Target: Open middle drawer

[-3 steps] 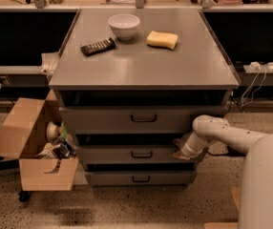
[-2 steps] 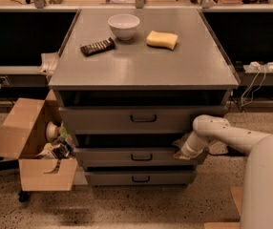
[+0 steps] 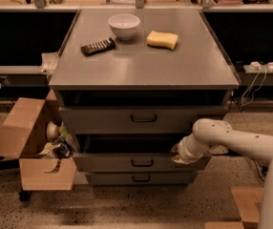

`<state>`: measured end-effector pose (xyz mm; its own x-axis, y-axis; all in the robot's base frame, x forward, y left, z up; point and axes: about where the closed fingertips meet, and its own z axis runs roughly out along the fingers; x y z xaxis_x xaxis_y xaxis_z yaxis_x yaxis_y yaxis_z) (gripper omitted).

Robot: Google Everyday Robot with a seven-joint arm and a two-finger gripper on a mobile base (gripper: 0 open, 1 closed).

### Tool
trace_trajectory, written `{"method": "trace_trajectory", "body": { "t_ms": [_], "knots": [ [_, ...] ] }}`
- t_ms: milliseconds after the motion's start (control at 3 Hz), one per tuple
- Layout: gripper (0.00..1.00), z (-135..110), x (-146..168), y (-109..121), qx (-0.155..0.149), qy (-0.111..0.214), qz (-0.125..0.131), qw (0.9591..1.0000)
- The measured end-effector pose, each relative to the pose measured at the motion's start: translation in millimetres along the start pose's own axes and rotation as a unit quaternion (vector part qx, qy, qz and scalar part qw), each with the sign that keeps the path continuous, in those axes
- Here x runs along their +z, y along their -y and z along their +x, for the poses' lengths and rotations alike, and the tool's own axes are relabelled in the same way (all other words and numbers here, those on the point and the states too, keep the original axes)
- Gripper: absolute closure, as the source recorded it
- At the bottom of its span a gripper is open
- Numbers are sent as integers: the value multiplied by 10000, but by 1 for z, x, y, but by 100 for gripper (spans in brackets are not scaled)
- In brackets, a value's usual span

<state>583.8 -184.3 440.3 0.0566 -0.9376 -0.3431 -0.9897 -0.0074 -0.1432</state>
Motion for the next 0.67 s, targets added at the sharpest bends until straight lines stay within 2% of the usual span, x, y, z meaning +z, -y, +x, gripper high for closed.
{"method": "trace_trajectory", "body": {
  "t_ms": [667],
  "knots": [
    [100, -9, -5, -7, -102, 48, -7, 9999]
  ]
}}
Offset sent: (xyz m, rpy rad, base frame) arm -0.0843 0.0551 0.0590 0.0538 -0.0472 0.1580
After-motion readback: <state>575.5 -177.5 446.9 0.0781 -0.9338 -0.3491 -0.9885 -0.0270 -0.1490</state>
